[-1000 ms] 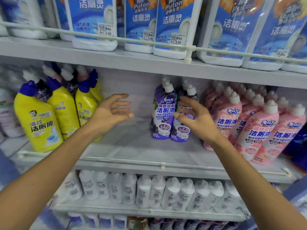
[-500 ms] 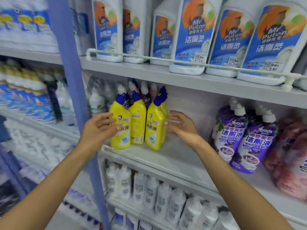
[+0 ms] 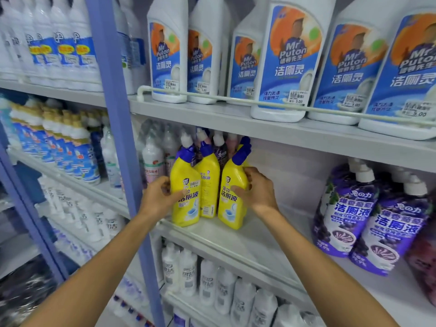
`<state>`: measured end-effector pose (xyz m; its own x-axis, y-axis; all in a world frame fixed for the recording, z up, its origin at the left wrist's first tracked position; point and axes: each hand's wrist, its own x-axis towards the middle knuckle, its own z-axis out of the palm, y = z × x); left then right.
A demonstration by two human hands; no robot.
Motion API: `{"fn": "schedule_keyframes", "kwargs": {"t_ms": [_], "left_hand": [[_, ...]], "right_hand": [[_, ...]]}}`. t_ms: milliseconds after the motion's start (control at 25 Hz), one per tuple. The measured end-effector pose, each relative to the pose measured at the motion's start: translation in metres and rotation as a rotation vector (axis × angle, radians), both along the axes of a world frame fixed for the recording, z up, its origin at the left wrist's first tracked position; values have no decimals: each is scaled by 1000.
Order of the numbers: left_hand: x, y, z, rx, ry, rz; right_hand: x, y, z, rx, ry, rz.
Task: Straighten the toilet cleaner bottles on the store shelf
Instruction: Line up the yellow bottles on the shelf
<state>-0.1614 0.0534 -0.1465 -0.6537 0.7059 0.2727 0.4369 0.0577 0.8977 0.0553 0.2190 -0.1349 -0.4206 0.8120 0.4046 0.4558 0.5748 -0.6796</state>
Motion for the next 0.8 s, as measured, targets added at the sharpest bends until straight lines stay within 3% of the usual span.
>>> {"fn": "schedule_keyframes", "kwargs": {"t_ms": [280,520,800], "left_hand": [[20,9,-6,5,38,-160],[70,41,-10,10,231,-162],[75,41,-12,10,226,-135]], "right_hand": [[48,8,-2,19,31,-10],[86,29,-5,159,-119,-241],[88,67,7,9,-166,-384]]}}
